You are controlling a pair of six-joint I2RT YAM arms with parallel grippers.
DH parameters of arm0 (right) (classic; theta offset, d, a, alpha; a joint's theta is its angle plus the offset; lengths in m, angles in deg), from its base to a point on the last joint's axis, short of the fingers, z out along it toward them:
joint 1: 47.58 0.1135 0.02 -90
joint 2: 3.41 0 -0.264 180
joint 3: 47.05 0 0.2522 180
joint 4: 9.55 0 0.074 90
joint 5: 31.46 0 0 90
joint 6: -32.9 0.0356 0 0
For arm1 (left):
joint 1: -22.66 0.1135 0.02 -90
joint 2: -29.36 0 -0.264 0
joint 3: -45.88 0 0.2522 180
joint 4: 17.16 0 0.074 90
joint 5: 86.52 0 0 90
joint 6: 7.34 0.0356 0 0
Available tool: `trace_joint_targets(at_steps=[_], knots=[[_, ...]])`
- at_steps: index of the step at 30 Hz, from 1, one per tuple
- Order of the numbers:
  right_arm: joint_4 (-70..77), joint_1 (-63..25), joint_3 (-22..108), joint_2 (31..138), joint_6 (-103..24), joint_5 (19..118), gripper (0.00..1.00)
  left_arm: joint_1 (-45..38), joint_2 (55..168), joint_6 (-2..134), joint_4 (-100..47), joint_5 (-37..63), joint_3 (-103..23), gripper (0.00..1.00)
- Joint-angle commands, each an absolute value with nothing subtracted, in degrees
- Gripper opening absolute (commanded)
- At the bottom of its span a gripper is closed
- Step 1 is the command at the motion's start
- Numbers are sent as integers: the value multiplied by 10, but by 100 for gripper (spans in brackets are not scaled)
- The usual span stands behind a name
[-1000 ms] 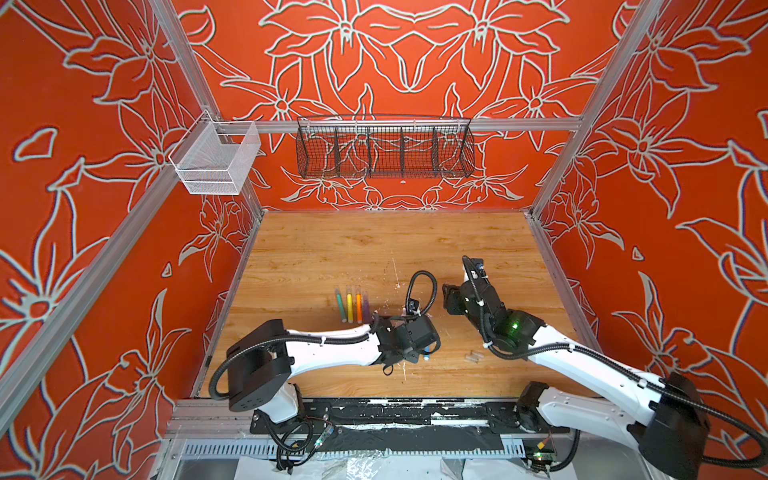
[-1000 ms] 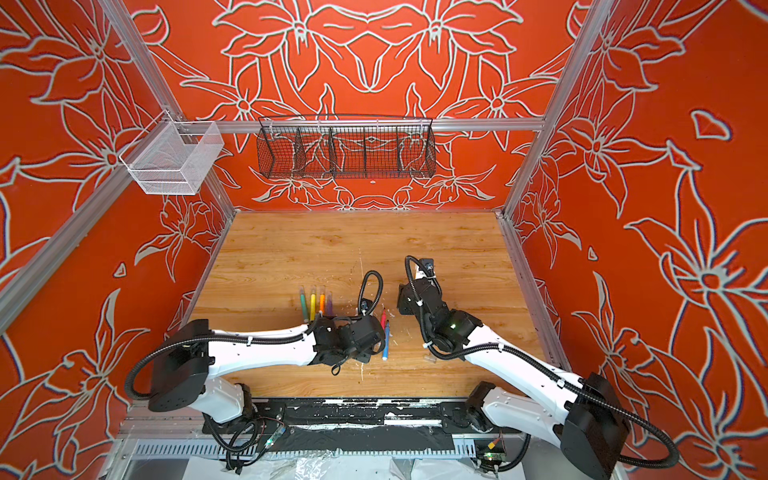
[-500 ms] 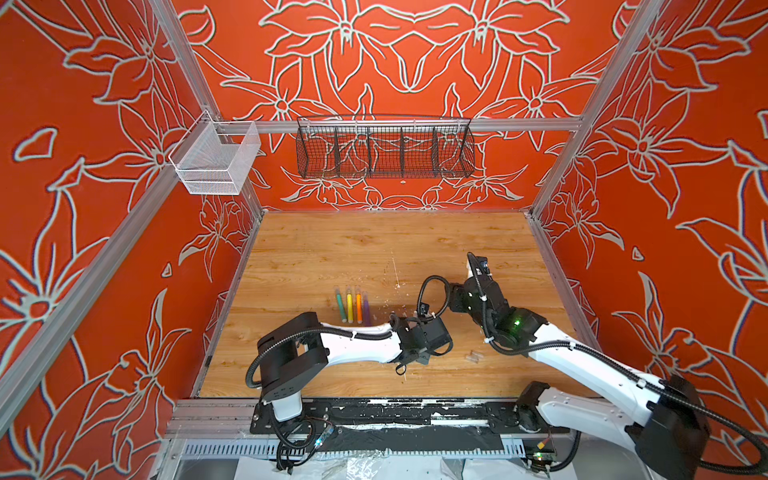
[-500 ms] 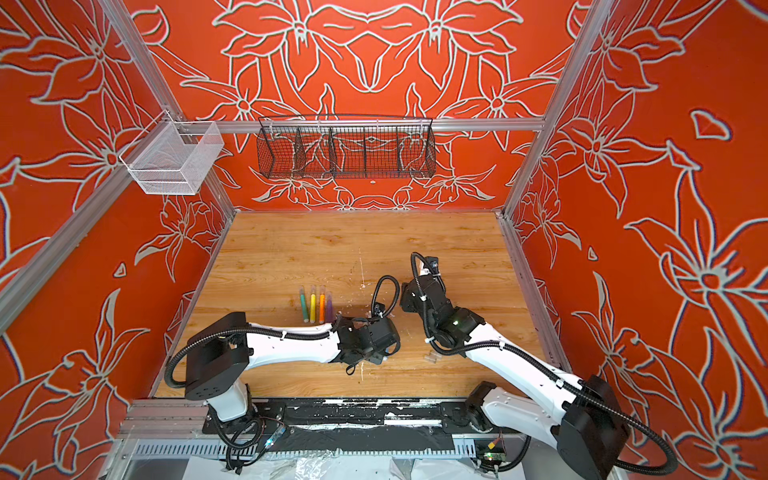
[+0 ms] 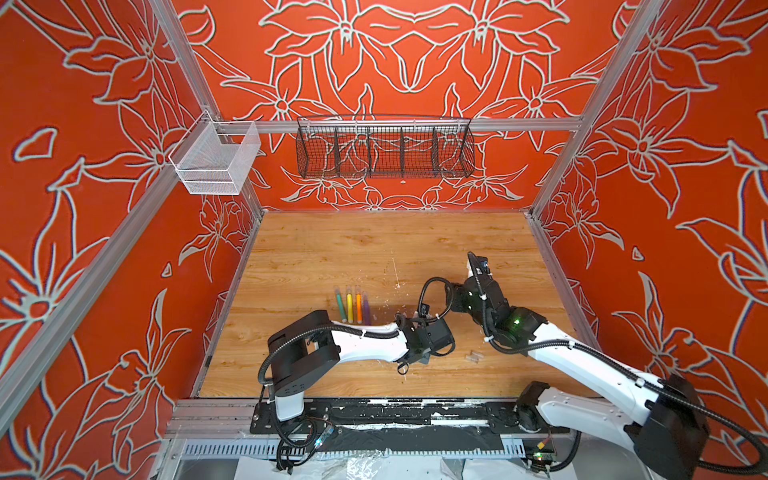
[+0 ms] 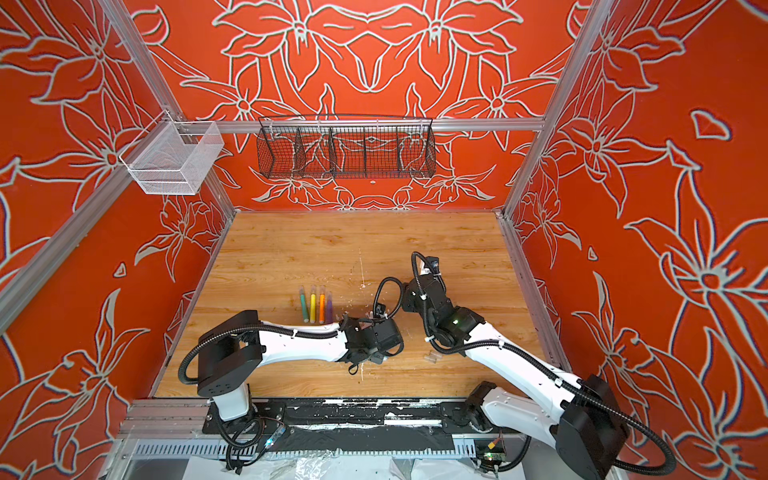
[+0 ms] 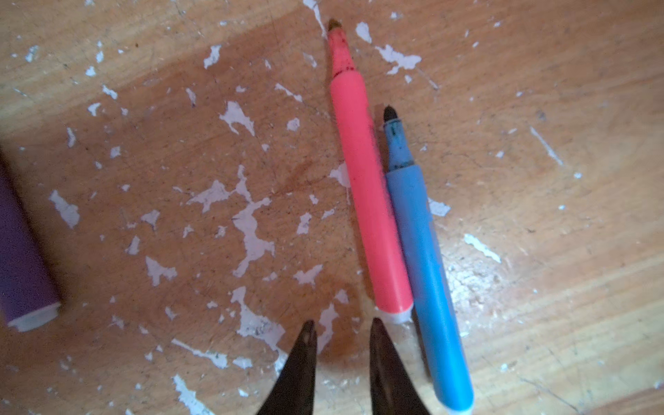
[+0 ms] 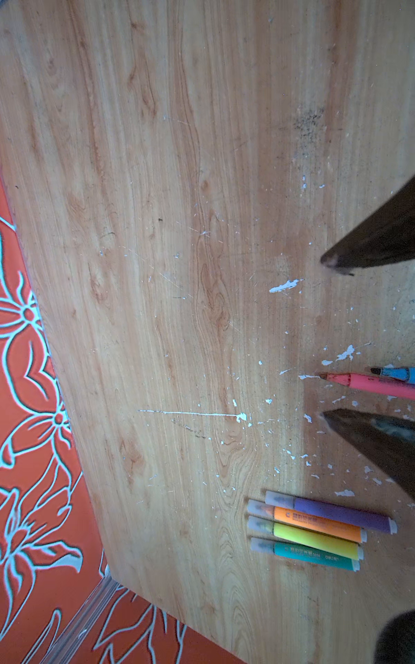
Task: Insert the pens into the pen caps
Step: 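Lower the left gripper and close it on the pink marker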
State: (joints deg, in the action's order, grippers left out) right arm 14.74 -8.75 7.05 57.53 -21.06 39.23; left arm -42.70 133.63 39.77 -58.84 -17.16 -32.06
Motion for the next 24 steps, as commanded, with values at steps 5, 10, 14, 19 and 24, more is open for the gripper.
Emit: trace_joint_targets(at_steps=[5, 10, 14, 19, 24], knots=[[158, -93, 85, 584, -202, 402, 64, -424, 1352, 392, -599, -180, -335, 25], [157, -94, 84, 583, -201, 404, 64, -424, 1327, 396, -599, -194, -333, 25], [157, -95, 84, 583, -201, 403, 64, -424, 1301, 418, -577, -180, -331, 27], [158, -96, 84, 583, -200, 404, 64, -423, 1325, 430, -568, -176, -351, 30], [158, -98, 83, 581, -198, 405, 64, -415, 1371, 429, -573, -174, -373, 30]])
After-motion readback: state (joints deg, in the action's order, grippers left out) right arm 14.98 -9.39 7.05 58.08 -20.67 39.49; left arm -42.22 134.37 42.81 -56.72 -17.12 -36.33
